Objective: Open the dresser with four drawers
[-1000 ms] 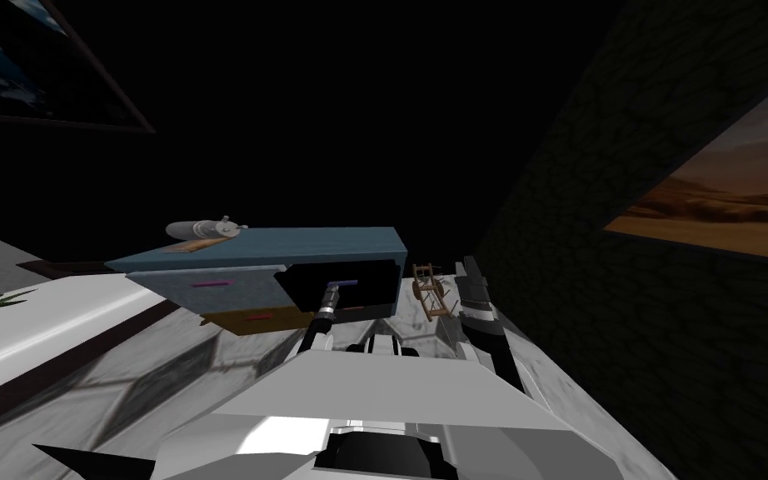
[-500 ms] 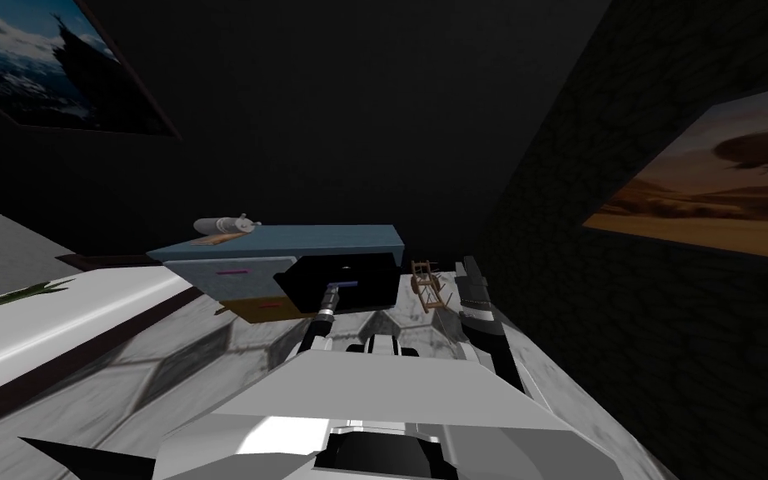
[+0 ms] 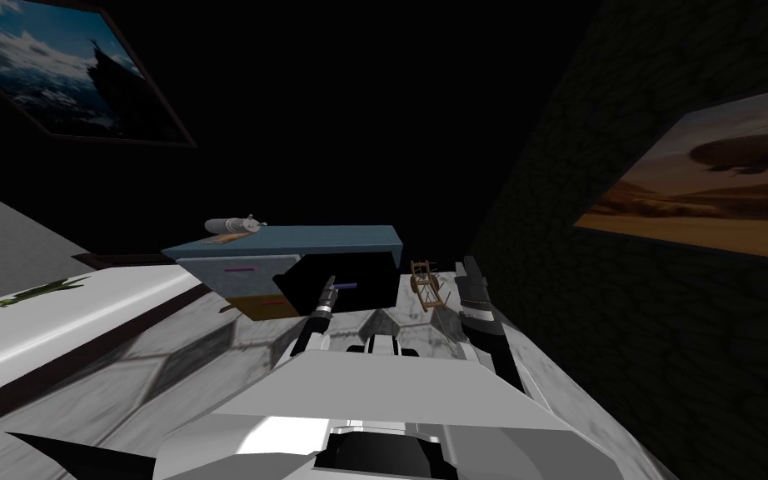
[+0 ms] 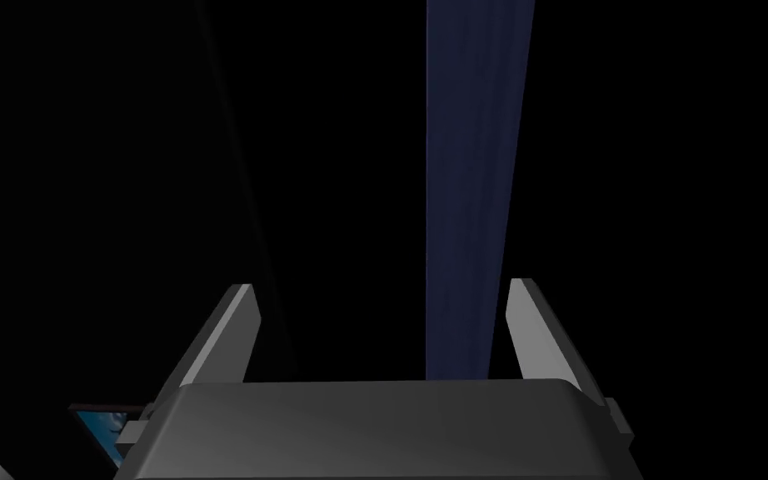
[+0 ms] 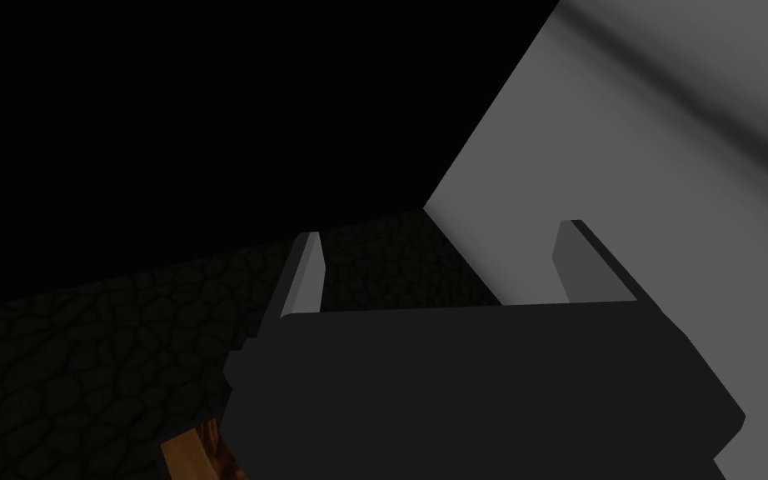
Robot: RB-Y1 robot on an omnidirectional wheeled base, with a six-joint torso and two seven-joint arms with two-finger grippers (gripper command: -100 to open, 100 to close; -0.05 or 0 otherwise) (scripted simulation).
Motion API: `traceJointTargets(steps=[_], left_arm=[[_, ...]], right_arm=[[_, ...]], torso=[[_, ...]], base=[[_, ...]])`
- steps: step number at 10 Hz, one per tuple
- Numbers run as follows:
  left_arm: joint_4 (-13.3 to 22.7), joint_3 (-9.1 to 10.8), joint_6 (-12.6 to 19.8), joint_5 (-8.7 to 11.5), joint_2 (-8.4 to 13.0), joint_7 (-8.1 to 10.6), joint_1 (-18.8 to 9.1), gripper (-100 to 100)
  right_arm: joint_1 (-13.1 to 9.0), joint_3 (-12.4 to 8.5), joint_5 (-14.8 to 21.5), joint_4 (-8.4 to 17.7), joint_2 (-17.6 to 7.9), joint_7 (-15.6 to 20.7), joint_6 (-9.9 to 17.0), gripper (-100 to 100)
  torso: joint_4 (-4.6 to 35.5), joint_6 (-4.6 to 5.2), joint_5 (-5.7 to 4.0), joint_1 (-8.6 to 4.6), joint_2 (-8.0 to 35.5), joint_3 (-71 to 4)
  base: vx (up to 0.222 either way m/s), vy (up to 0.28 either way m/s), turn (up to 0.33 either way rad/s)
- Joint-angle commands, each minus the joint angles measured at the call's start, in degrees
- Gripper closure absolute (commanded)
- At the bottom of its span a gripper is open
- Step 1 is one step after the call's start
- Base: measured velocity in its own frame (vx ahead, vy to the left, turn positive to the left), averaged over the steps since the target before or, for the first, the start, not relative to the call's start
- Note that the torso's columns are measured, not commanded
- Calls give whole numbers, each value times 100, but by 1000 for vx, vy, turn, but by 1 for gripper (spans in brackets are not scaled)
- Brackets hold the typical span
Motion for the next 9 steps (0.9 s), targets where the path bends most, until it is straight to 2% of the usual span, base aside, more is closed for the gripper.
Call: traceJointTargets(steps=[1, 4, 5, 6, 9], left_arm=[[-400, 16, 306, 45, 47, 11, 86, -100], [-828, 42, 670, 96, 95, 18, 157, -100], [-712, 23, 639, 80, 64, 7, 178, -100], [-722, 22, 684, 82, 65, 8, 188, 0], [-690, 18, 707, 82, 62, 9, 212, 0]], right_arm=[[0, 0, 0, 0, 0, 0, 0, 0], [-1, 0, 0, 0, 0, 0, 0, 0], [-1, 0, 0, 0, 0, 0, 0, 0], [-1, 0, 0, 0, 0, 0, 0, 0], [-1, 0, 0, 0, 0, 0, 0, 0]], torso=[[1, -2, 1, -3, 19, 12], [22, -3, -13, -15, 43, 24], [36, -5, -24, -24, 54, 29], [27, -3, -16, -21, 48, 29], [8, -1, -4, -7, 23, 13]], base=[[2, -9, 6], [-11, -13, 2], [0, 0, 0], [0, 0, 0], [0, 0, 0]])
